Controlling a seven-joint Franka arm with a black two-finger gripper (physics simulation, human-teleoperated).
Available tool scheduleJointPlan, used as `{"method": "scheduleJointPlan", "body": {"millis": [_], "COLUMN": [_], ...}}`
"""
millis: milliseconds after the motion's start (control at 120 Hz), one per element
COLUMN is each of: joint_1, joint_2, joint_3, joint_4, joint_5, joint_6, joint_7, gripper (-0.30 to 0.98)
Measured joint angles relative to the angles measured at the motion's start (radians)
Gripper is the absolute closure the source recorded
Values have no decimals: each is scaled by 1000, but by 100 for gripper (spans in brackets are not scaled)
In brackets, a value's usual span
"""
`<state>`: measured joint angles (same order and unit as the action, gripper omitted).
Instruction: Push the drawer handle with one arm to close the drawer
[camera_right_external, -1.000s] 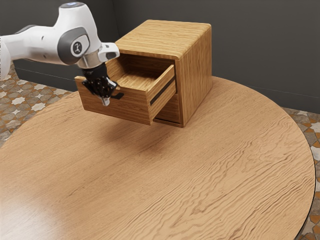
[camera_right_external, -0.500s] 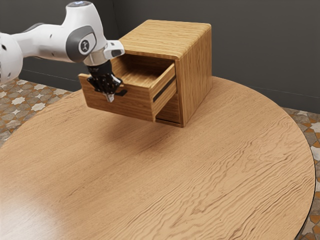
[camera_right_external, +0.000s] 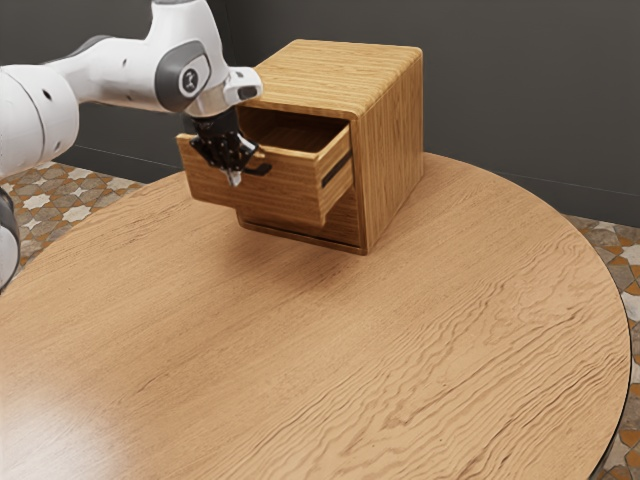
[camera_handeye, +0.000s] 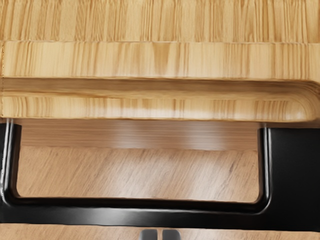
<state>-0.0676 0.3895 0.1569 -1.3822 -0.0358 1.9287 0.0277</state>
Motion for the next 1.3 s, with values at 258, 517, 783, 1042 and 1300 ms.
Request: {"method": "scheduleJointPlan", "body": {"millis": [258, 517, 783, 1042, 1300], "joint_1": [10, 47, 67, 91, 105], "joint_2": [82, 157, 200, 285, 360], "joint_3": [-7, -50, -64, -92, -116], "joint_4": [121, 226, 299, 425, 522], "joint_5": [-11, -21, -22, -23, -21], "joint_6": [-15, -22, -23, -22, -17], "joint_7": [8, 15, 21, 30, 36], "gripper": [79, 79, 79, 79, 79]}}
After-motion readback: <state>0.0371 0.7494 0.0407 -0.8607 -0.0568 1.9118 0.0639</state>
